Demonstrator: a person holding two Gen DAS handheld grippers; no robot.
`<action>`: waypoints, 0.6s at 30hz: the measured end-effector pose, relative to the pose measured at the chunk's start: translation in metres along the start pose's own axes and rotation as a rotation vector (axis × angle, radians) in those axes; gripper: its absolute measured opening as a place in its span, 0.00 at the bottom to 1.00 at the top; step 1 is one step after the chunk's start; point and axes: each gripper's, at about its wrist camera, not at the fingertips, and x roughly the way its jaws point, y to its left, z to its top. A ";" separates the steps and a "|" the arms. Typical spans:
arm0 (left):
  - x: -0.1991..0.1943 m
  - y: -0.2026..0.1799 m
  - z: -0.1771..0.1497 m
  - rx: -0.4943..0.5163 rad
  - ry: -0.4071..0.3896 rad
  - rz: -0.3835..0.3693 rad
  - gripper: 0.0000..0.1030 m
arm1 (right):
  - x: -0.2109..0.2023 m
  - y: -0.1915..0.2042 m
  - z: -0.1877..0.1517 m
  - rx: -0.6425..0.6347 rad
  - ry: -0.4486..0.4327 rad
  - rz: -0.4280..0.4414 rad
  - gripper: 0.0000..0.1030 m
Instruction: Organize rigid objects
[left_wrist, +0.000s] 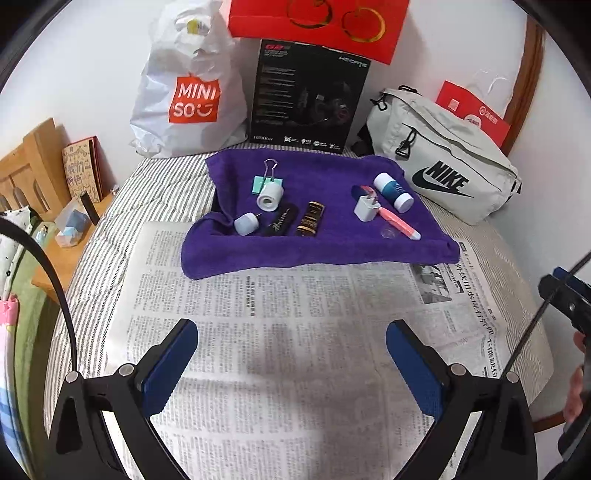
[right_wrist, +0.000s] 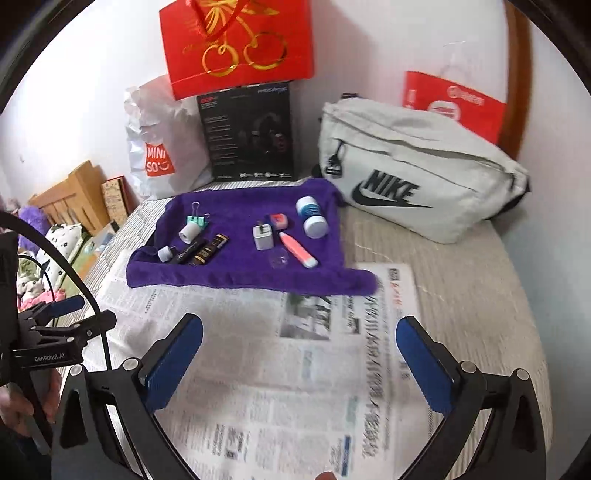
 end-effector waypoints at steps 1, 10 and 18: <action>-0.002 -0.004 0.000 0.009 0.001 0.005 1.00 | -0.004 -0.003 -0.003 0.017 0.002 -0.001 1.00; -0.025 -0.025 -0.003 0.040 -0.015 0.033 1.00 | -0.029 -0.017 -0.019 0.066 -0.001 -0.044 1.00; -0.031 -0.027 -0.006 0.039 -0.014 0.035 1.00 | -0.035 -0.015 -0.025 0.063 0.006 -0.041 1.00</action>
